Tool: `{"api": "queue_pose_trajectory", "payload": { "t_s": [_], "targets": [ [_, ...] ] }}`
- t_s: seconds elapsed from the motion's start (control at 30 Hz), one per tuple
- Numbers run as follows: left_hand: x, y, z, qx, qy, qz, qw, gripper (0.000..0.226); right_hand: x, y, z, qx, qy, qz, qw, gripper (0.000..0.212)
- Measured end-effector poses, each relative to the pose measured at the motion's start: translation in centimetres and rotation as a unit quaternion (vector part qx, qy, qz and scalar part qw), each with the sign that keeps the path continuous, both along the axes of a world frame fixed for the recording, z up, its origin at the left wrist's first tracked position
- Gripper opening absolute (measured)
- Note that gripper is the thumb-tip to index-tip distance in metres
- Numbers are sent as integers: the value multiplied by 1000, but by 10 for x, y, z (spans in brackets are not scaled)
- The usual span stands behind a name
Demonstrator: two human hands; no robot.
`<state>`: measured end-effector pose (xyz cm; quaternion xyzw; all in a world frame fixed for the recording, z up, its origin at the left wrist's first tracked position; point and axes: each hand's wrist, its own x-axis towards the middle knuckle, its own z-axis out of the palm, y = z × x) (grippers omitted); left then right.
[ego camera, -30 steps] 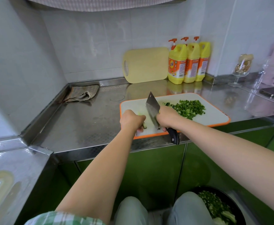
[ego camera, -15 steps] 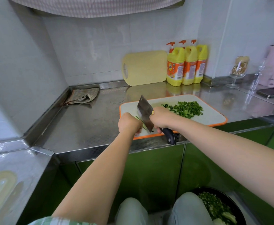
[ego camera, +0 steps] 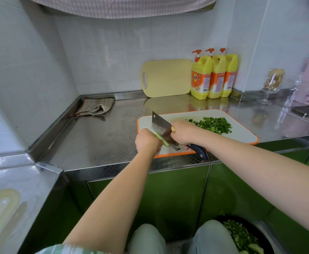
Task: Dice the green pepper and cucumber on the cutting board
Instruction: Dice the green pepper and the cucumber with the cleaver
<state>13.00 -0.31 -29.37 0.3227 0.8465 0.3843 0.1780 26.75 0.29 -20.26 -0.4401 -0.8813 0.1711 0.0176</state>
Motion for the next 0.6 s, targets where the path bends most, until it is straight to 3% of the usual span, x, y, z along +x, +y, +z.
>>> {"api": "queue_pose_trajectory", "payload": {
  "t_s": [0.4, 0.6],
  "targets": [
    [0, -4, 4, 13, -2, -3, 1000, 17, -7, 2, -7, 22, -17, -11, 1000, 16],
    [2, -8, 9, 15, -12, -6, 1000, 12, -11, 3, -8, 41, -73, -3, 997, 23]
  ]
}}
